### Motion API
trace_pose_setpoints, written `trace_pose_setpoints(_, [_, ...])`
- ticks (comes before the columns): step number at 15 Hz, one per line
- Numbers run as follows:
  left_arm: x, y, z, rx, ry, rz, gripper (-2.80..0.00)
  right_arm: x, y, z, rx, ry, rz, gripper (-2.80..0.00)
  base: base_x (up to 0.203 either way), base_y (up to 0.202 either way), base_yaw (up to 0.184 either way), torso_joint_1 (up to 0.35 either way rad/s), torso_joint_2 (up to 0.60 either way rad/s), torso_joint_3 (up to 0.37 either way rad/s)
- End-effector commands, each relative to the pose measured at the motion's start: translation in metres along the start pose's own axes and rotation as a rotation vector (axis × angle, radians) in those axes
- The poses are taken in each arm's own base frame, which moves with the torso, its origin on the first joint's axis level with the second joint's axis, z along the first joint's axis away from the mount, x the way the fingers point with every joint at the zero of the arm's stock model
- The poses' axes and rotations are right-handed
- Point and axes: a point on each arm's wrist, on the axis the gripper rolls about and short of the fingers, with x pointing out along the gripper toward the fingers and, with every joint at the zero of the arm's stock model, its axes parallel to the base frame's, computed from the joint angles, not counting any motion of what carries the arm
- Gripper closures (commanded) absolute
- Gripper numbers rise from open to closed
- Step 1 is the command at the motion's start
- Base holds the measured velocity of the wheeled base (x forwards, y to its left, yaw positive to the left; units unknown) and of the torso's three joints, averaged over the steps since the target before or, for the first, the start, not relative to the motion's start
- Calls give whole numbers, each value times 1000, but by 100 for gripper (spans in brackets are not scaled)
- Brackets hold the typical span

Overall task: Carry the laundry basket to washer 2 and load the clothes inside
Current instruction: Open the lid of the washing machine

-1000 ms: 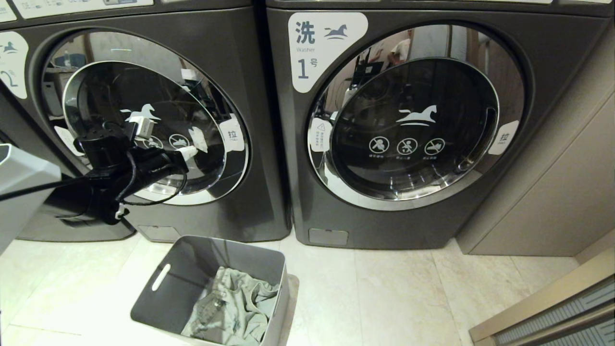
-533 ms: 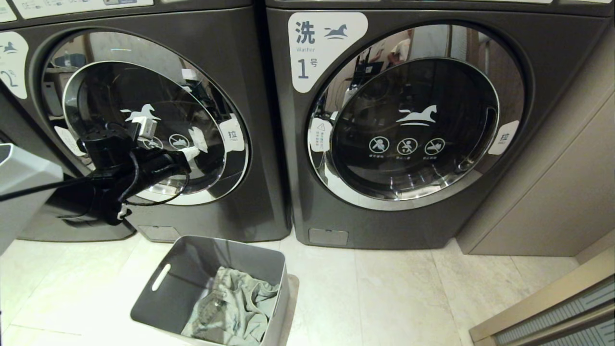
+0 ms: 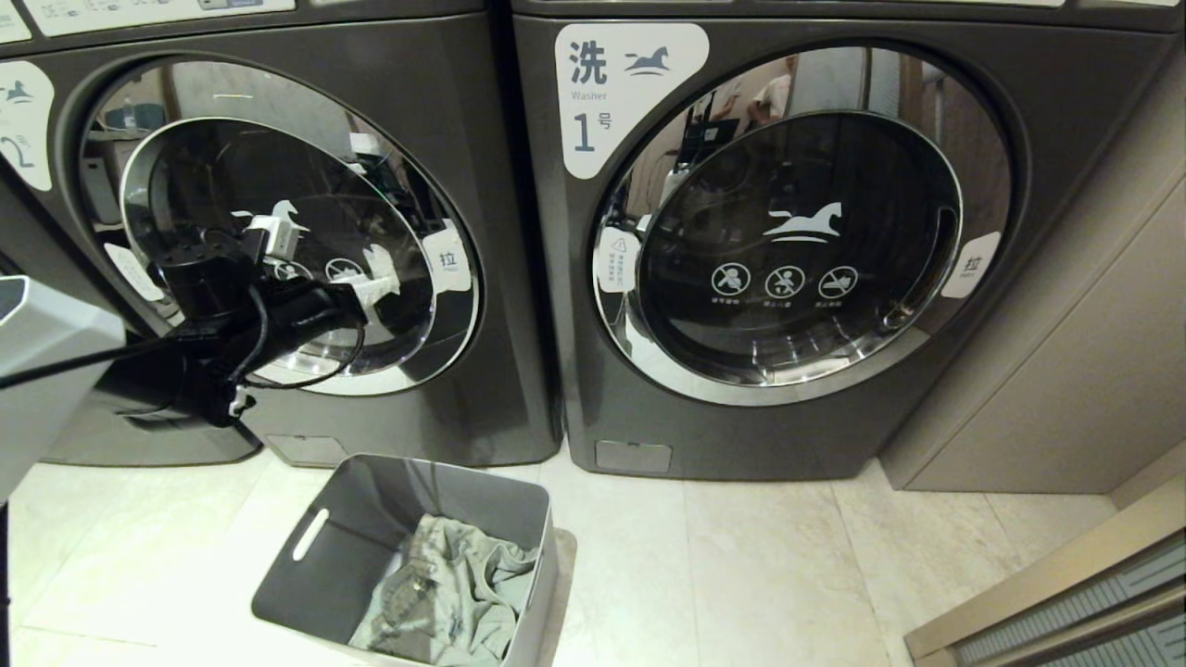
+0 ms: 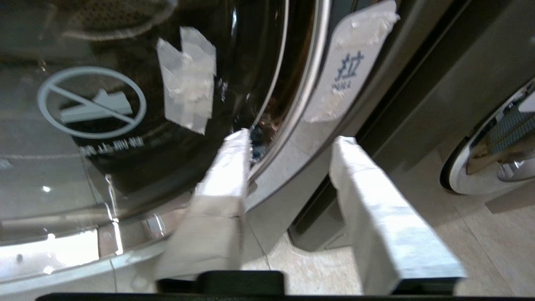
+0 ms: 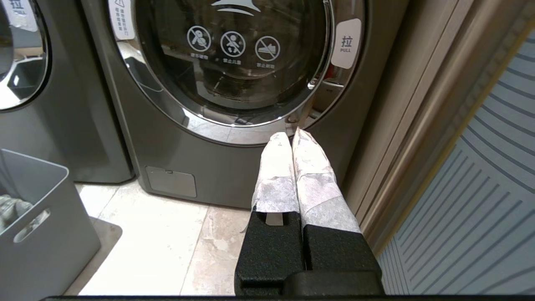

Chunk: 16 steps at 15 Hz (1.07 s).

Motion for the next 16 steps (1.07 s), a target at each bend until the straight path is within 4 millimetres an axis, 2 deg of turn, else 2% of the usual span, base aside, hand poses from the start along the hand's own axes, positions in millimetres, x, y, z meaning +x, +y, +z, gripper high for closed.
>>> trace_pose_setpoints(1, [8, 4, -1, 9, -17, -33, -280, 1, 1, -11, 1, 39, 5, 0, 0, 0, 0, 0, 0, 0])
trace_pose_setpoints(8, [30, 6, -6, 32, -38, -169, -280, 1, 1, -11, 1, 39, 4, 0, 0, 0, 0, 0, 0, 0])
trace_pose_setpoints(16, [44, -11, -13, 39, -30, -288, -280, 1, 1, -11, 1, 39, 4, 0, 0, 0, 0, 0, 0, 0])
